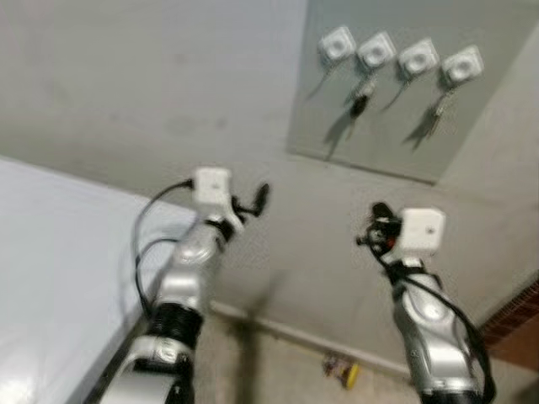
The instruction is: Hang keys on a hook
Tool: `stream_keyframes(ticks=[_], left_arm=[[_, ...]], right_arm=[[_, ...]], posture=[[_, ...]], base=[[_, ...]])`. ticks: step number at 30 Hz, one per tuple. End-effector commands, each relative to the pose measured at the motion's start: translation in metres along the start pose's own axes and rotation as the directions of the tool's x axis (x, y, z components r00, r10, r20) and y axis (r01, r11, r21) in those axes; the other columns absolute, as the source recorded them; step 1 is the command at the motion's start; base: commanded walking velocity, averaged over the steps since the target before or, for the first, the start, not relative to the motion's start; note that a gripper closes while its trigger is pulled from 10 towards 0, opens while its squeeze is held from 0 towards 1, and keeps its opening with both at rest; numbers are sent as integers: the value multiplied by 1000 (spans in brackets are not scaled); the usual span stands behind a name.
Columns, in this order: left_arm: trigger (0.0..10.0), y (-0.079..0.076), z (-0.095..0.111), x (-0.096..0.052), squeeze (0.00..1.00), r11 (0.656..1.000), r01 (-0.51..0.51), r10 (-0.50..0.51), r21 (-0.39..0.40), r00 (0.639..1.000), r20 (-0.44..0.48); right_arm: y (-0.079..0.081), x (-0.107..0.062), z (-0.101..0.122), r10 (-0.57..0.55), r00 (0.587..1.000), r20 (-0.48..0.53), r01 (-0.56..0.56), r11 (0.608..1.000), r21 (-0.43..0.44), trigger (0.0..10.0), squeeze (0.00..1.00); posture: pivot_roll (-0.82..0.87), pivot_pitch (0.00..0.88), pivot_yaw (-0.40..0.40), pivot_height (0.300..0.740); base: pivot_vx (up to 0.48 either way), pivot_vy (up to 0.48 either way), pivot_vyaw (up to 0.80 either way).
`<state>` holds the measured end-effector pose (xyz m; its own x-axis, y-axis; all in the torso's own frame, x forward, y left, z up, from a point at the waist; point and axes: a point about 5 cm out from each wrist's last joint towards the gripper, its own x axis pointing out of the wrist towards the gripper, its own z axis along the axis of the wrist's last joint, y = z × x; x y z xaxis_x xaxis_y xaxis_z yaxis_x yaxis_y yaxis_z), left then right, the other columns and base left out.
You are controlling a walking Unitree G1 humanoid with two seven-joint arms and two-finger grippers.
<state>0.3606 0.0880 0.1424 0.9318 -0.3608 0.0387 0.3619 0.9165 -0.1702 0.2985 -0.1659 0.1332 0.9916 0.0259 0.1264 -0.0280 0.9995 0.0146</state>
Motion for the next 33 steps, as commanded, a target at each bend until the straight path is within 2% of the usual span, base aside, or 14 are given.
stream_keyframes(ticks=[1,6,10,11,12,14,17,23,33], left_arm=[[10000,6,4,-3,0,1000,-10,9,27,1000,19],[10000,-4,9,-3,0,995,48,-51,92,998,37],[10000,-9,12,-2,0,991,82,-87,110,995,43],[10000,-17,17,-1,0,974,134,-145,181,988,47],[10000,-22,19,-1,0,962,169,-183,217,982,47],[10000,-26,23,1,0,955,201,-217,220,975,48],[10000,-33,33,4,0,942,246,-268,231,961,71],[10000,-36,45,9,0,935,275,-302,224,949,95],[10000,-48,53,11,0,906,335,-371,258,923,101]], right_arm=[[10,1,2,28,1000,4,-28,1000,-1,10000,0],[13,0,1,46,999,0,-46,999,-7,10000,0],[13,-1,1,56,998,-5,-56,998,-6,10000,0],[14,-1,3,72,997,-4,-72,997,-11,10000,0],[13,0,4,79,997,1,-79,997,-23,10000,0],[13,2,6,93,996,4,-93,995,-33,10000,0],[12,10,18,167,985,40,-162,982,-93,10000,0],[0,30,36,148,985,87,-139,984,-109,10000,0],[-1,56,58,177,973,148,-159,979,-126,10000,0]], posture=[[-30,0,-45,740],[-30,0,-47,740],[-29,0,-50,740],[-30,0,-51,740],[-30,0,-51,740],[-33,0,-52,740],[-45,0,-46,740],[-59,0,-32,740],[-47,0,-35,740]], base=[[0,0,0],[0,0,0],[0,0,0],[0,0,0],[0,0,0],[0,0,0],[0,0,0],[0,0,0],[0,0,0]])
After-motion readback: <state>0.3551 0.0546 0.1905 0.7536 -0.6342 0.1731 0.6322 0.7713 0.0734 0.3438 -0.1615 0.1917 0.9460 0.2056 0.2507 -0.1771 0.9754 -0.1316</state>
